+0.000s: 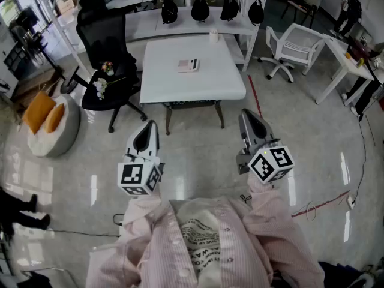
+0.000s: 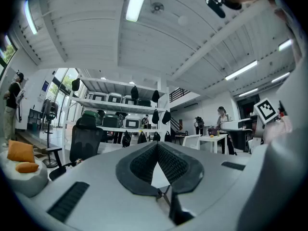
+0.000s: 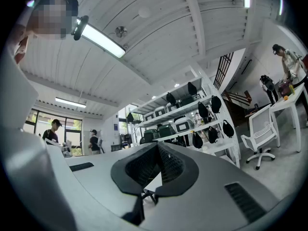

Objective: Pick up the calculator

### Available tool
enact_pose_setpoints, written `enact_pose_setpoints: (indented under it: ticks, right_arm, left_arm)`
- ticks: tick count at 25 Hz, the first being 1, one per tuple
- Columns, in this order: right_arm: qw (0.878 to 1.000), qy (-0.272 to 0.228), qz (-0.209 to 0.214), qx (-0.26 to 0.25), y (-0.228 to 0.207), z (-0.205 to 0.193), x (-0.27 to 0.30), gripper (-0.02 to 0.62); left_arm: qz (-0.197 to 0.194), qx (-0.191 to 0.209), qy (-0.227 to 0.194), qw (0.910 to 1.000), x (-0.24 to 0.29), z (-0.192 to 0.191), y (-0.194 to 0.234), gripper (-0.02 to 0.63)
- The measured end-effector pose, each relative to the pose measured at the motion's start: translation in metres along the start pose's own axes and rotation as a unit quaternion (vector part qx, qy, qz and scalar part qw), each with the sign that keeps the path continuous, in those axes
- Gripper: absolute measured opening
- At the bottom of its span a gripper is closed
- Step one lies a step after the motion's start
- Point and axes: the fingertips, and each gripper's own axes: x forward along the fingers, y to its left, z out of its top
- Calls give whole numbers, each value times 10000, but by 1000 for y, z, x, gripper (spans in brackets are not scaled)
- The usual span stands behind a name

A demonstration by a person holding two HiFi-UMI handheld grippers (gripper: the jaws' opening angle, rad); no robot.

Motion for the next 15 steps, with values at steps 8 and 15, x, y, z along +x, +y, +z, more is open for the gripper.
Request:
enact_pose_setpoints:
  ticks: [8, 15]
  right_arm:
    - [10000, -11, -61, -64, -15, 0, 0, 0]
    - [9998, 199, 25, 83, -31, -13, -1, 69]
  left_arm:
    - [57, -37, 75, 9999, 7, -6, -6, 2]
    - [91, -79, 176, 9998, 8, -15, -19, 1]
